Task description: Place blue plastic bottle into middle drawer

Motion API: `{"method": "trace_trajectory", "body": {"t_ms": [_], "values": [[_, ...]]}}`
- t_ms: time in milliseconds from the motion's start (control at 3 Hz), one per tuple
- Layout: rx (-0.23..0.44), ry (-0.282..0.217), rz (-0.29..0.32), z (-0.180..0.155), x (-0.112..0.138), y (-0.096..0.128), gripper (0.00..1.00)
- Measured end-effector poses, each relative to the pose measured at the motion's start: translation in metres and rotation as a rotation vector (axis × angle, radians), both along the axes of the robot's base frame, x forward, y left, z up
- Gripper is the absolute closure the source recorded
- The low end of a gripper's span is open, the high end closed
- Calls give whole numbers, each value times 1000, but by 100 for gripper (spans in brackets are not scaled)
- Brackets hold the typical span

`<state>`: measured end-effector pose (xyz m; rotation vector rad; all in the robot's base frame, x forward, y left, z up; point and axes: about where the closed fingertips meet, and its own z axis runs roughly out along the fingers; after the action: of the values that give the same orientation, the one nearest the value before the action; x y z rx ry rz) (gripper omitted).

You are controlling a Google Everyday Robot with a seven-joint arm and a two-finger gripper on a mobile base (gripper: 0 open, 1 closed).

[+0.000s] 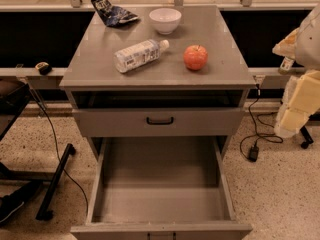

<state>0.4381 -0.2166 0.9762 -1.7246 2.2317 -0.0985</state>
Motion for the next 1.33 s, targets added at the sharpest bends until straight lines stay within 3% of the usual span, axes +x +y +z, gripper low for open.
{"method": "trace_trajectory", "body": {"t_ms": [333,667,1000,1333], "values": [[0,0,0,0,0,0,0],[-56,-12,40,-6,25,20,0],[-142,-34,193,-38,71,72,0],[-175,-50,357,-76,93,107,0]]}}
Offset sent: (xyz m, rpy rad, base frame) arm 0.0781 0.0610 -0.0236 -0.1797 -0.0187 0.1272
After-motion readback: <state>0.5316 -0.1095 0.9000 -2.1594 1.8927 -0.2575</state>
